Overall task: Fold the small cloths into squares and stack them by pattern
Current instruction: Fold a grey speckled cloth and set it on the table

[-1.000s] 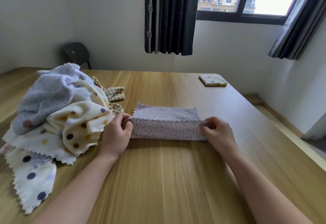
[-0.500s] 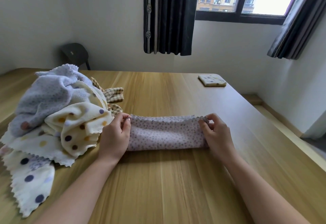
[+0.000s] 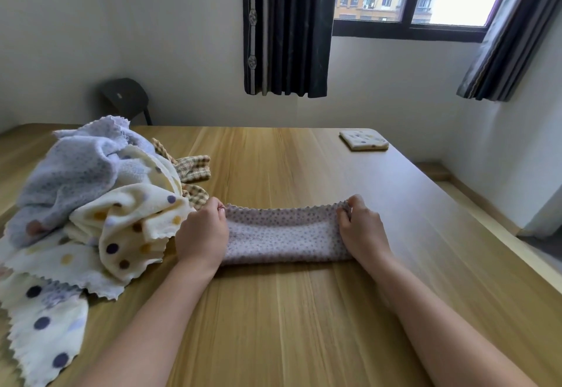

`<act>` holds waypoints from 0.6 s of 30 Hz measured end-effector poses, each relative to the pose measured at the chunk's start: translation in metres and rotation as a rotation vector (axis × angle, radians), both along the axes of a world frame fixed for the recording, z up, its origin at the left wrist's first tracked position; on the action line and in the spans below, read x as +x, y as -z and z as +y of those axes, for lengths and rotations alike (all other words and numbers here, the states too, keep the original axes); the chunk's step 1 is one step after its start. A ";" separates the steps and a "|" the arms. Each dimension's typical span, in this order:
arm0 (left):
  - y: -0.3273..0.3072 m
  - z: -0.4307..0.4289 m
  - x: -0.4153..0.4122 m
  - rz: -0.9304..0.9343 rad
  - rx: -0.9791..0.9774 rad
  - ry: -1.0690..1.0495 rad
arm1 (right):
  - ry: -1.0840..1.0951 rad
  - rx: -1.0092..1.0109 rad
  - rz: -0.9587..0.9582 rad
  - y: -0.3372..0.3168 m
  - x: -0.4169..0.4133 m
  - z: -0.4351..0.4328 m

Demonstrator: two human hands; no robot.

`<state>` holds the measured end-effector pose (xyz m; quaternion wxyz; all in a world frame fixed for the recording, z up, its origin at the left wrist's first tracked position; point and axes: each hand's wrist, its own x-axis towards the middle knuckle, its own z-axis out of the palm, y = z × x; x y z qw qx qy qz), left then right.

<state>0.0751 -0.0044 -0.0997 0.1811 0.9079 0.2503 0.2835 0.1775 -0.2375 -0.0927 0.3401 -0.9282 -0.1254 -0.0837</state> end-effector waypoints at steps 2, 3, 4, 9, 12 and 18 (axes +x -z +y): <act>-0.003 -0.001 0.006 0.068 0.043 -0.030 | 0.035 -0.104 0.007 -0.002 0.003 0.005; -0.003 -0.001 0.009 0.098 0.073 -0.038 | 0.050 -0.163 -0.001 -0.002 0.004 0.008; -0.004 0.000 0.011 0.123 0.104 -0.046 | 0.065 -0.221 -0.018 -0.002 0.005 0.009; -0.005 0.000 0.016 0.079 0.205 -0.025 | 0.078 -0.415 -0.141 0.002 0.005 0.010; -0.002 0.002 0.018 0.047 0.218 -0.003 | 0.084 -0.391 -0.193 0.004 0.007 0.009; 0.003 0.005 0.023 0.073 0.155 -0.028 | 0.133 -0.385 -0.188 0.008 0.014 0.012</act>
